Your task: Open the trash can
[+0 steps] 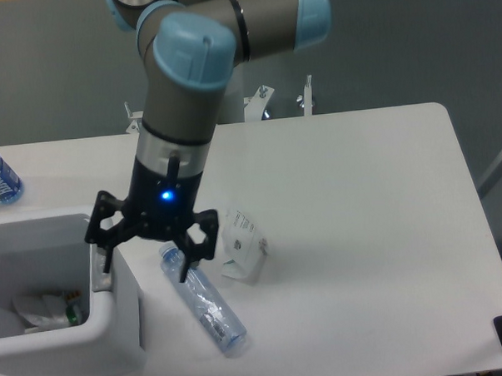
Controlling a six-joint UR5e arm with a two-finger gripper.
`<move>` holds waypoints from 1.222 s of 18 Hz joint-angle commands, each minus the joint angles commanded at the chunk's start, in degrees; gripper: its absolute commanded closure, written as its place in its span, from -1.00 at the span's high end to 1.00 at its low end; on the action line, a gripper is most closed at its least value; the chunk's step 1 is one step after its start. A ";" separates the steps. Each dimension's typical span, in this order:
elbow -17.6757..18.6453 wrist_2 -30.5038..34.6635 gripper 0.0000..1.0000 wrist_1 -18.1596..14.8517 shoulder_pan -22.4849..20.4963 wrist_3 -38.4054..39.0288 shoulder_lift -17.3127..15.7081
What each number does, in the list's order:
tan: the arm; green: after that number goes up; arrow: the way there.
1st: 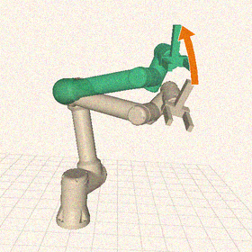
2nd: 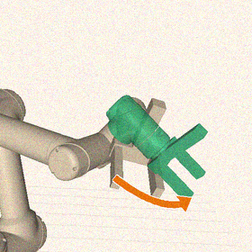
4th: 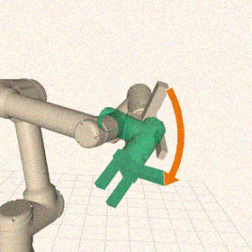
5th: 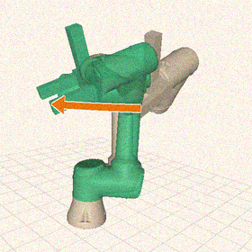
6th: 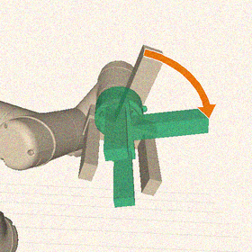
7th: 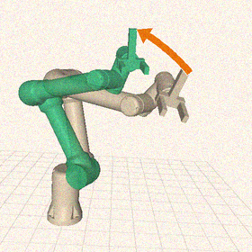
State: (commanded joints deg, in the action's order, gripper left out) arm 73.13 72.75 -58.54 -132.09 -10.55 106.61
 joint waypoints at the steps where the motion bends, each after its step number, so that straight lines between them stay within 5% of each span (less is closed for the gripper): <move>1: -0.35 2.72 1.00 1.05 -0.62 0.00 -0.26; 5: -1.32 8.90 1.00 3.00 -5.71 -1.22 -1.23; 12: -0.53 9.95 1.00 2.12 -14.32 -21.51 -1.67; 17: 3.50 11.36 1.00 1.33 -18.64 -40.13 -3.43; 22: 5.36 11.71 1.00 1.33 -22.33 -49.82 -4.22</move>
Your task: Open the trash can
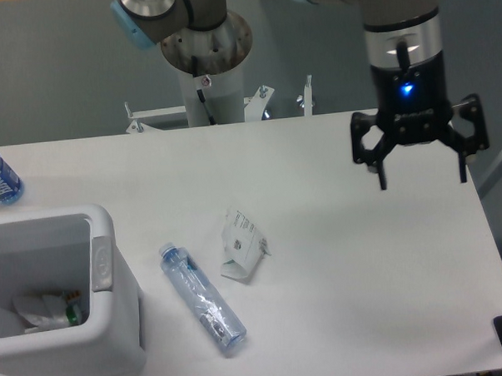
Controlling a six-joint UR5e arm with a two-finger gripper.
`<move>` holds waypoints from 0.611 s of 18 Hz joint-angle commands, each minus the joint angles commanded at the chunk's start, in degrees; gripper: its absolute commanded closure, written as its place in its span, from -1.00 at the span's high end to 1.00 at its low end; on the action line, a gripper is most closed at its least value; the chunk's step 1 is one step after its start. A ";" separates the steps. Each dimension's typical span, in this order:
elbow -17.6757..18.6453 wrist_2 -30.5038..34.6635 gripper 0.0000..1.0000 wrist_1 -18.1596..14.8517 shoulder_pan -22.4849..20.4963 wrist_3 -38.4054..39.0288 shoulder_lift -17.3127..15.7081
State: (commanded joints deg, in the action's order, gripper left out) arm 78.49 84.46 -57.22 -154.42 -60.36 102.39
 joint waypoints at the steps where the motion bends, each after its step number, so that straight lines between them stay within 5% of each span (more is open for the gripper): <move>1: 0.09 0.00 1.00 0.00 -0.44 -1.23 0.00; 11: 0.88 1.14 1.00 0.09 -0.44 -3.53 -0.26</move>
